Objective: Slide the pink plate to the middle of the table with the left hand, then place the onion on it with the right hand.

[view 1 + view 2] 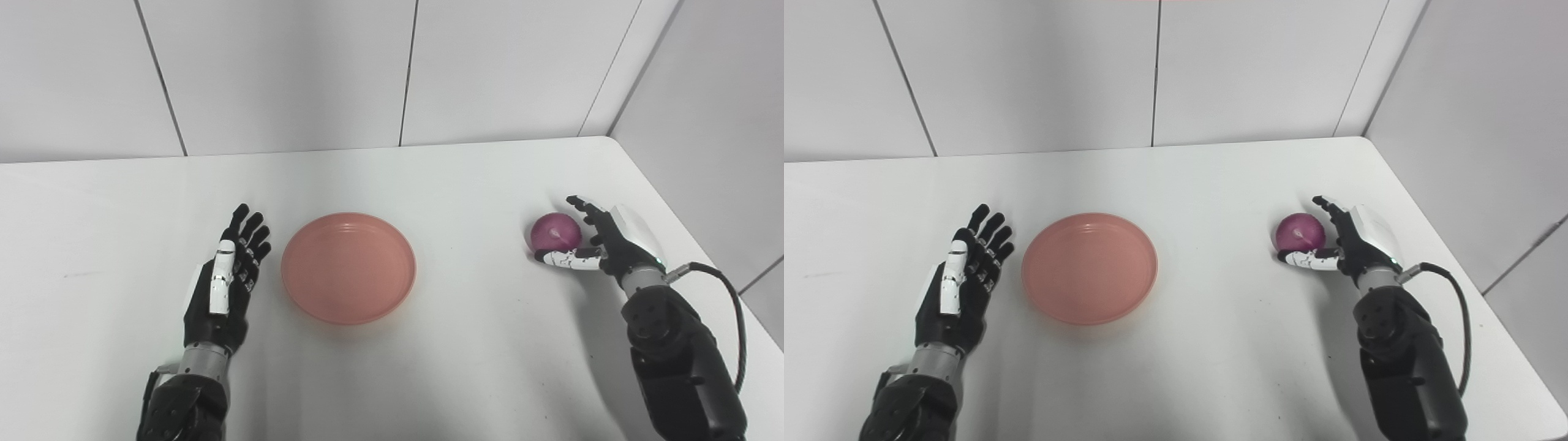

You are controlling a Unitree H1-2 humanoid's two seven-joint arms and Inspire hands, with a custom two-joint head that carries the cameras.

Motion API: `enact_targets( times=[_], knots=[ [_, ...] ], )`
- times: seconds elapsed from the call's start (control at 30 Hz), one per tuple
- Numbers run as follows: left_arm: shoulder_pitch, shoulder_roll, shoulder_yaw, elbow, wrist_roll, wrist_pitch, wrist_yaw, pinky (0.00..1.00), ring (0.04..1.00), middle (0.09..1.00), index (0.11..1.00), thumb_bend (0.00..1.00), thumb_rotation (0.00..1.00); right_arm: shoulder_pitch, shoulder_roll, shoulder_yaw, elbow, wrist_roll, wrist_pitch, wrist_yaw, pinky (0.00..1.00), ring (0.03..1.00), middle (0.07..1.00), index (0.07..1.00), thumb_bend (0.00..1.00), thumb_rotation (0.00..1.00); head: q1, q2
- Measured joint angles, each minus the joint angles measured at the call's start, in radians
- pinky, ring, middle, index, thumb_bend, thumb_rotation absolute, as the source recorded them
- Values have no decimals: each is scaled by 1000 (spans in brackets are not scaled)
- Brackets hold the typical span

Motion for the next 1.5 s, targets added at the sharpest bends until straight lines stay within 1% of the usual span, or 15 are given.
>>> enact_targets(
  times=[0.17, 0.4, 0.53, 0.6, 0.73, 0.83, 1.03, 1.13, 1.23, 1.4, 1.5],
  knots=[
    [0, 0, 0, 0, 0, 0, 0, 968, 962, 964, 956, 477, 1000, -8, -1, 2, 9, -6, 0, -1, 721, 828, 872, 874, 951, 337, 2, 0],
    [3, 0, -1, -4, 0, 1, 0, 968, 959, 961, 952, 480, 1000, -17, -24, 20, 26, 9, 0, -13, 693, 787, 825, 834, 914, 289, 6, 0],
    [5, 0, -1, -7, 1, 1, 0, 972, 966, 967, 959, 481, 1000, -17, -31, 28, 33, 32, 0, -31, 698, 782, 819, 823, 913, 280, 6, -2],
    [5, 0, -1, -7, 1, 1, -1, 971, 966, 969, 961, 482, 1000, -17, -32, 29, 33, 38, 0, -34, 676, 762, 804, 809, 909, 266, 8, -2],
    [6, 0, -1, -8, 1, 1, -1, 963, 960, 963, 955, 479, 1000, -17, -33, 34, 34, 48, 0, -45, 622, 696, 743, 752, 900, 226, 8, -3],
    [9, 0, -1, -12, 1, 5, -1, 965, 960, 963, 955, 477, 1000, -17, -33, 34, 34, 62, 0, -52, 606, 671, 715, 723, 893, 198, 12, -2],
    [9, -1, -1, -12, 1, 5, 0, 964, 960, 962, 953, 480, 1000, -16, -43, 51, 34, 69, 0, -64, 584, 644, 684, 692, 880, 182, 14, -2],
    [9, -1, 0, -12, 1, 4, 0, 967, 960, 963, 953, 476, 1000, -17, -49, 57, 38, 75, 0, -69, 544, 601, 643, 633, 853, 147, 15, -5],
    [9, 0, 0, -11, 1, 4, -1, 971, 962, 968, 957, 478, 1000, -22, -60, 71, 49, 82, -1, -79, 520, 573, 619, 610, 843, 141, 15, -6],
    [9, 0, 0, -11, 1, 4, -1, 971, 961, 965, 956, 480, 1000, -27, -68, 96, 61, 81, -1, -104, 515, 543, 586, 559, 818, 119, 17, -8],
    [9, 0, 0, -11, 1, 4, -1, 970, 960, 964, 955, 481, 1000, -30, -69, 106, 73, 83, -7, -120, 513, 537, 578, 548, 810, 107, 18, -8]
  ],
)
